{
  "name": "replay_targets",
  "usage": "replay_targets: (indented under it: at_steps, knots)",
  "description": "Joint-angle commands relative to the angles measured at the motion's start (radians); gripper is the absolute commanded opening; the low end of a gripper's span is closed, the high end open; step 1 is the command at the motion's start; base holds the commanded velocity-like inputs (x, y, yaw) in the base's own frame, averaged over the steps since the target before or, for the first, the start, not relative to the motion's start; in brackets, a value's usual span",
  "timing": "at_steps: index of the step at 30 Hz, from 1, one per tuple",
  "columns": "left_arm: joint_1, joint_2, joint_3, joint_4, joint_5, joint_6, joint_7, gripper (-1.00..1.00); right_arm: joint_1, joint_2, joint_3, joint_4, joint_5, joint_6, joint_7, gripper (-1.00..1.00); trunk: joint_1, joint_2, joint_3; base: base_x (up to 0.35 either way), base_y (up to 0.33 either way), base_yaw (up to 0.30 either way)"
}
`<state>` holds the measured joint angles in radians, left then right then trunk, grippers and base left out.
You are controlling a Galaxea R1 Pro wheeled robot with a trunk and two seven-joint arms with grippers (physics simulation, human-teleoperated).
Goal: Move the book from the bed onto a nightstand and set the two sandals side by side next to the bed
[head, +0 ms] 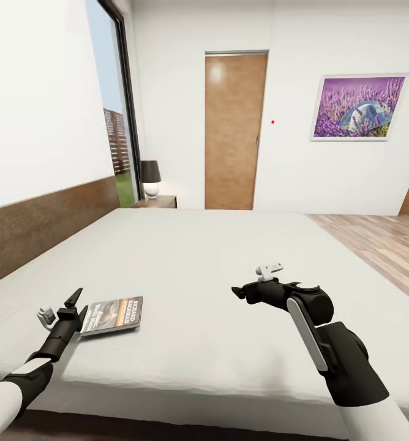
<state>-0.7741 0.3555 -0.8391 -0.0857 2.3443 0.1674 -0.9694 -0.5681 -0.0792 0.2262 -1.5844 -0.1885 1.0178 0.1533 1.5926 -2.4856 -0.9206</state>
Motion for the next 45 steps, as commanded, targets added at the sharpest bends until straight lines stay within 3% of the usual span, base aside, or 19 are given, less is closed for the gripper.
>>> replay_targets:
  at_steps: [1, 45]
  knots:
    - [-0.001, 0.000, -0.006, 0.000, 0.010, 0.011, -0.003, 1.00, -0.001, -0.001, 0.001, -0.001, -0.002, 0.004, 0.000, 1.00, 0.000, 0.000, -0.001, -0.003, -0.002, 0.000]
    - [-0.001, 0.000, -0.008, -0.001, 0.010, 0.011, -0.003, 1.00, -0.001, 0.003, -0.002, -0.002, -0.003, 0.002, 0.000, 1.00, 0.000, 0.000, -0.001, 0.000, 0.000, -0.026]
